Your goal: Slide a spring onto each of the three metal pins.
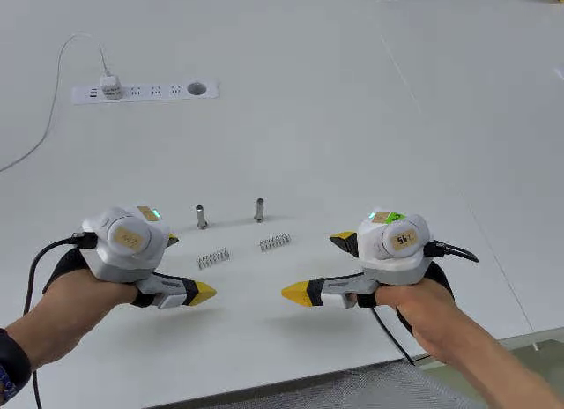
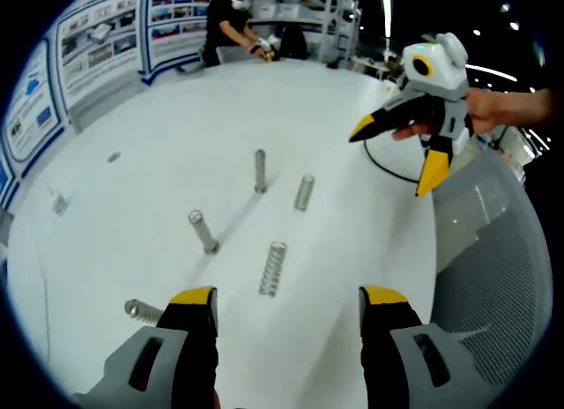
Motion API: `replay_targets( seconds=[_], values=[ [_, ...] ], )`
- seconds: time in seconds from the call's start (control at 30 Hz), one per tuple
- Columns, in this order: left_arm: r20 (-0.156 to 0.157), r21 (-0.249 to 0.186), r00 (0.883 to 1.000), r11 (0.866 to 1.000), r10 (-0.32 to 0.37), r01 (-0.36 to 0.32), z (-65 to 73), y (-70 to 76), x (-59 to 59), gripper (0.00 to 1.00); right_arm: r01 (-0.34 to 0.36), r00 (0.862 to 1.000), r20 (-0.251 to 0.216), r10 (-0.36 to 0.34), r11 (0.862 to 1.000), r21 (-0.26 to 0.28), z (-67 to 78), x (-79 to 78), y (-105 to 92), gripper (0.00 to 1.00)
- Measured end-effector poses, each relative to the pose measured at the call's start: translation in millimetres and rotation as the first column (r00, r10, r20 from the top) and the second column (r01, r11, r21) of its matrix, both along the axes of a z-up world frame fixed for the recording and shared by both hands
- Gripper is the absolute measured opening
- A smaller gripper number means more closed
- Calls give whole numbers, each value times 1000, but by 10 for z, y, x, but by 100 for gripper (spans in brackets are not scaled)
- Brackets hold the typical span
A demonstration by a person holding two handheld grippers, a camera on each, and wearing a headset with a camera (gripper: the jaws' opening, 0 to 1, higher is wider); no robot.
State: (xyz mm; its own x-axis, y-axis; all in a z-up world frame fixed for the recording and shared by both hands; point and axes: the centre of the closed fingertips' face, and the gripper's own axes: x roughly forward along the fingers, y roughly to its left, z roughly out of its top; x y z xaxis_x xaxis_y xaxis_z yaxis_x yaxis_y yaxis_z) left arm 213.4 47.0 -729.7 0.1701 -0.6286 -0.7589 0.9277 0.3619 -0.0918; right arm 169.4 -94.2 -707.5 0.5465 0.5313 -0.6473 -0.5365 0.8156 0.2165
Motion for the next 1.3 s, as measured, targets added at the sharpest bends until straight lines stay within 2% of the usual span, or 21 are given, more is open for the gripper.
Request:
replay_targets(
  seconds=[0.13, 0.27, 0.67, 0.77, 0.9, 1.1, 1.2, 1.3],
  values=[
    [-8, 17, 1000, 1000, -14, 15, -77, -28, 7, 66, -6, 1000, -2, 6, 1000, 5, 4, -10, 18, 81],
    [-12, 24, 1000, 999, -23, 24, -95, -81, -5, 65, -12, 1000, -4, 12, 1000, 8, 6, -17, 29, 81],
    [-49, 36, 999, 999, -22, 23, -224, -169, -2, 55, -12, 1000, -4, 12, 1000, 18, 19, -18, 27, 81],
    [-33, 71, 999, 997, -14, 17, -310, -116, 36, 49, -15, 1000, -6, 16, 1000, 16, 11, -27, 22, 81],
    [-34, 75, 999, 997, 2, 1, -343, -94, 56, 42, -12, 1000, -10, 12, 1000, 14, -2, -32, -4, 81],
    [-7, 76, 1000, 997, 16, -15, -386, -94, 133, 32, -12, 1000, -15, 13, 1000, 12, -12, -19, -28, 80],
    [26, 88, 1000, 996, 13, -15, -404, -93, 184, 25, -22, 1000, -14, 22, 1000, 8, -13, 0, -24, 80],
    [46, 101, 999, 995, 10, -15, -409, -84, 207, 22, -28, 1000, -11, 28, 1000, 7, 5, 28, -11, 80]
  ],
)
